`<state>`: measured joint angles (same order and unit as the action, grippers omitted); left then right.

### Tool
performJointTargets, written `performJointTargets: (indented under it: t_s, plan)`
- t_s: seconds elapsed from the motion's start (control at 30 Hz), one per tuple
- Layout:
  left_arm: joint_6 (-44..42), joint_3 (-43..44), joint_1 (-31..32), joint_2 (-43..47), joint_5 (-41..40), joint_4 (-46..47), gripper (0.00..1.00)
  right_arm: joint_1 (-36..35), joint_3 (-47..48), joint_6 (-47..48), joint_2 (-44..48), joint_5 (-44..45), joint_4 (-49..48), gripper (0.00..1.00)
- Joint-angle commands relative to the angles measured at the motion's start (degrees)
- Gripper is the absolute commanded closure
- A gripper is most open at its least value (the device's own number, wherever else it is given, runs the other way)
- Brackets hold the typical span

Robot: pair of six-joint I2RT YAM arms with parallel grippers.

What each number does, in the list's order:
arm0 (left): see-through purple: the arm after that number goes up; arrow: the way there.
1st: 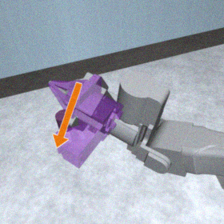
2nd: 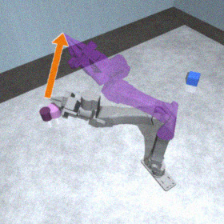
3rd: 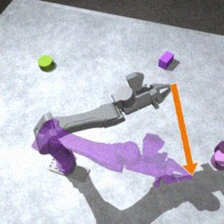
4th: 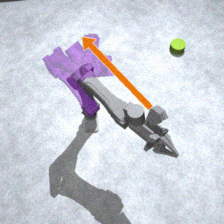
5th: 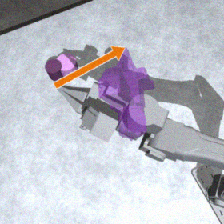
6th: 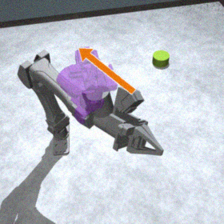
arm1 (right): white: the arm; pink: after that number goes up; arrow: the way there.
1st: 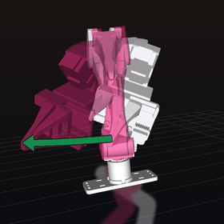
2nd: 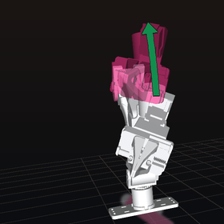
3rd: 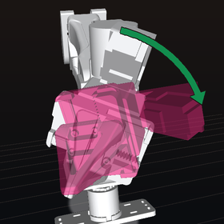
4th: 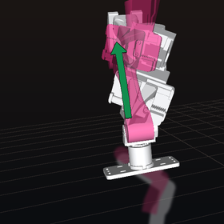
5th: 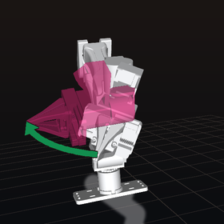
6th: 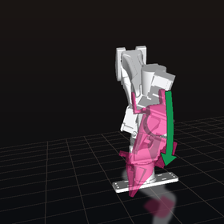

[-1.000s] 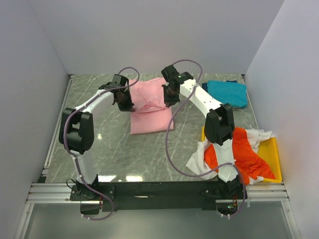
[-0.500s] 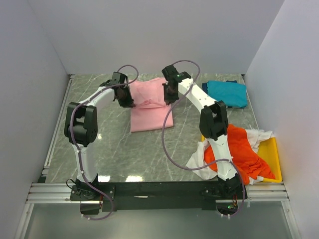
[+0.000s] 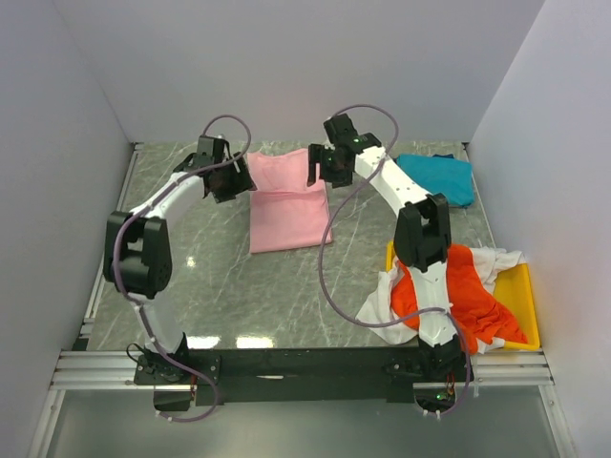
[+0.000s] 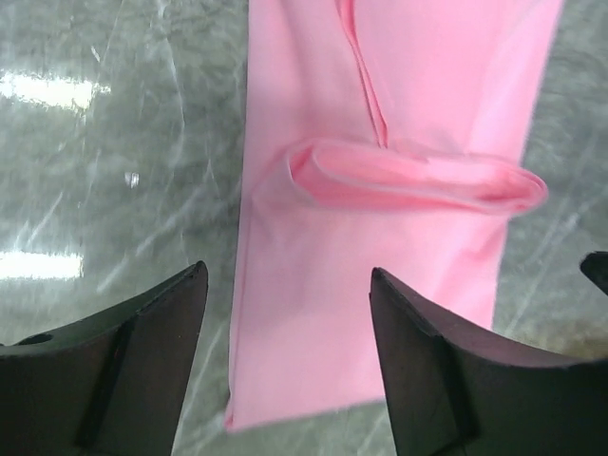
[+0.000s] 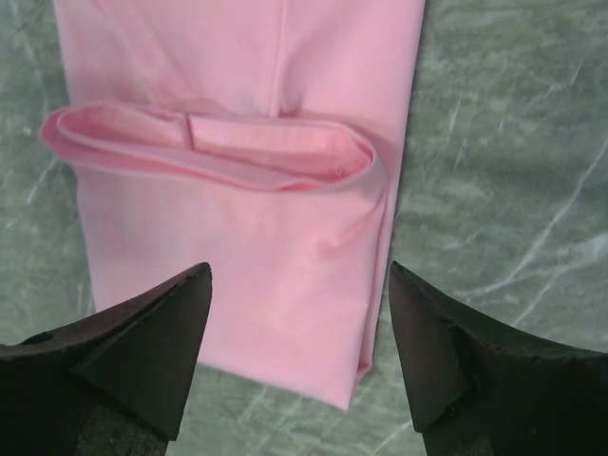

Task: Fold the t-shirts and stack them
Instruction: Fold the tshirt

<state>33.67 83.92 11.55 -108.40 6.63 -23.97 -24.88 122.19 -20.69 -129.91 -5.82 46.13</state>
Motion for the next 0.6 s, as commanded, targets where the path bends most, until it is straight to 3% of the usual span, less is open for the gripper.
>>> performJointTargets:
  t_s: [0.0,0.57]
  plan:
    - [0.2,-5.5,0.4,7.1,0.7,3.8,0.27,0.1,-4.6,0.8,8.3,-2.3,-4.0,0.19]
    - [1.6,-22.6,2.3,13.3,1.9,5.2,0.32,-0.9,-35.7,-4.2,19.2,-8.9,-11.3,0.31]
